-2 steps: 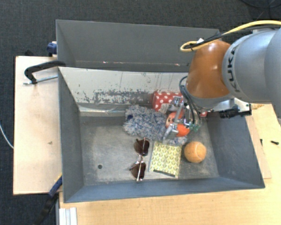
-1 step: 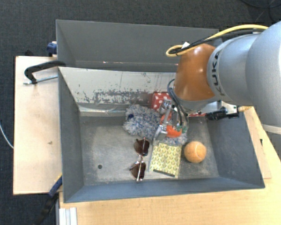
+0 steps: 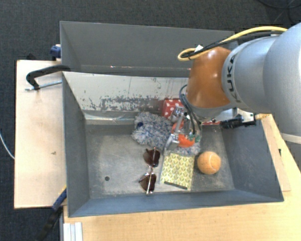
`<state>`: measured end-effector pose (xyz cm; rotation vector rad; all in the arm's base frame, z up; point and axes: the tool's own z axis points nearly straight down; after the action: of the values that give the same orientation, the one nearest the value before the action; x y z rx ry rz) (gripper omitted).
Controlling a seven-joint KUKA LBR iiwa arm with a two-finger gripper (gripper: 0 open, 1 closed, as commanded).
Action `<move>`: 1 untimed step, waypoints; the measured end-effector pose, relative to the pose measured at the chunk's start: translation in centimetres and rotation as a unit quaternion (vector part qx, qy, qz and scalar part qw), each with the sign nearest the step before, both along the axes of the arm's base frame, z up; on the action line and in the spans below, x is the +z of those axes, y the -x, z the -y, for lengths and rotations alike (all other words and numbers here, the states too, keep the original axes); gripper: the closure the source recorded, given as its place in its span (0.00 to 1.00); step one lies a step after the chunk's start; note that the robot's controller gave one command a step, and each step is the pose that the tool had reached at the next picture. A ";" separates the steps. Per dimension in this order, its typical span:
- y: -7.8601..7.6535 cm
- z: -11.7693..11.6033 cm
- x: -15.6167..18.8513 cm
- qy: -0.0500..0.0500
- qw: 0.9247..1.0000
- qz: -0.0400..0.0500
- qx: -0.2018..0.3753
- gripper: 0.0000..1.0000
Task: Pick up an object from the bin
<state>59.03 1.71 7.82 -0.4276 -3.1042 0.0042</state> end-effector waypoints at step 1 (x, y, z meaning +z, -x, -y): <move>0.2 0.0 0.2 0.000 1.000 -0.001 0.000 1.00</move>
Offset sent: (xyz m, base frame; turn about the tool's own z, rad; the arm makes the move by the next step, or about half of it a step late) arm -0.0001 -0.0001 0.0896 0.0000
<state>58.86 1.70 8.07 -0.4281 -3.1025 0.0049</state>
